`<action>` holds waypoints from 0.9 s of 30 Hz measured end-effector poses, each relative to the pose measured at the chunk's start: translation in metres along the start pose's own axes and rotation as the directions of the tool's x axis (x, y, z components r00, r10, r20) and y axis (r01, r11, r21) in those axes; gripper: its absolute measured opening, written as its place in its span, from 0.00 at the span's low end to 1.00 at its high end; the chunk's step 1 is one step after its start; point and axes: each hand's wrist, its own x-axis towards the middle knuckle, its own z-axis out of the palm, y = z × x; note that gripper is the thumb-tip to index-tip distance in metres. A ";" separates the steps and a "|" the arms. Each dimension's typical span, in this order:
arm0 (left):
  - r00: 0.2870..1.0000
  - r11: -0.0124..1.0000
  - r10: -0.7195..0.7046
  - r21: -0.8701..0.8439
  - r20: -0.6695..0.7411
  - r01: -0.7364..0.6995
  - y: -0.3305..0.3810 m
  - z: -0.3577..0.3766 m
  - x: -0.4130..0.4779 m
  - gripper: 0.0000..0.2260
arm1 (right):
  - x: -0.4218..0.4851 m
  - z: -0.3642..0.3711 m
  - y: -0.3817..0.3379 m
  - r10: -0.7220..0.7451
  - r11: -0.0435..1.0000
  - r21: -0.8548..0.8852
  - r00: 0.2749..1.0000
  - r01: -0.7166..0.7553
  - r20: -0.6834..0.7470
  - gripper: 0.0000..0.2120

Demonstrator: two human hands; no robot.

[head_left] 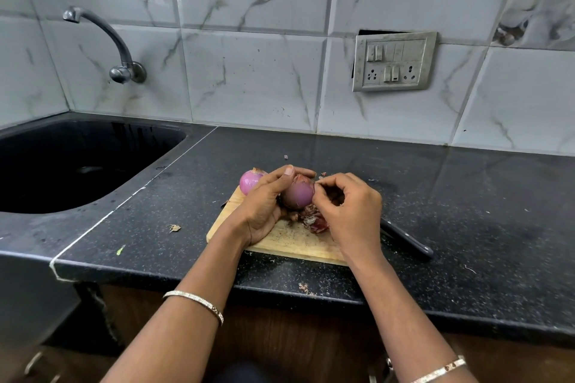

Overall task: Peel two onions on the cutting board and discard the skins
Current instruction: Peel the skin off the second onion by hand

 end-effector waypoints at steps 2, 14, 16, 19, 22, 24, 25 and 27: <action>1.000 1.000 -0.005 -0.008 -0.007 0.005 0.001 0.001 -0.001 0.15 | 0.001 0.001 0.000 0.004 1.000 -0.022 1.000 -0.004 -0.007 0.02; 1.000 0.998 0.002 -0.070 -0.027 -0.004 -0.002 -0.001 0.002 0.18 | 0.001 0.000 -0.001 -0.045 0.992 0.113 0.999 0.046 -0.010 0.06; 1.000 0.998 0.025 -0.052 -0.018 -0.026 -0.002 -0.001 0.001 0.18 | 0.001 -0.001 -0.001 -0.041 0.990 0.134 0.999 0.043 -0.020 0.05; 0.999 0.998 0.035 -0.043 -0.020 -0.035 0.000 0.001 -0.001 0.19 | 0.001 -0.001 -0.001 -0.028 0.987 0.158 0.999 0.032 -0.023 0.04; 1.000 0.999 0.027 -0.040 -0.010 -0.027 0.000 0.003 -0.003 0.15 | 0.001 -0.001 -0.001 -0.034 0.985 0.166 0.999 0.038 -0.026 0.05; 1.000 0.999 0.028 -0.046 -0.002 -0.028 0.000 0.002 -0.003 0.15 | 0.001 -0.001 -0.002 -0.037 0.986 0.164 0.999 0.041 -0.026 0.05; 1.000 0.998 0.030 -0.048 0.003 -0.030 0.000 0.001 -0.003 0.15 | 0.001 -0.001 -0.002 -0.039 0.986 0.160 0.999 0.043 -0.025 0.06; 0.999 0.998 0.032 -0.058 0.009 -0.031 -0.001 0.000 -0.003 0.16 | 0.001 -0.001 -0.003 -0.041 0.988 0.150 0.999 0.044 -0.023 0.06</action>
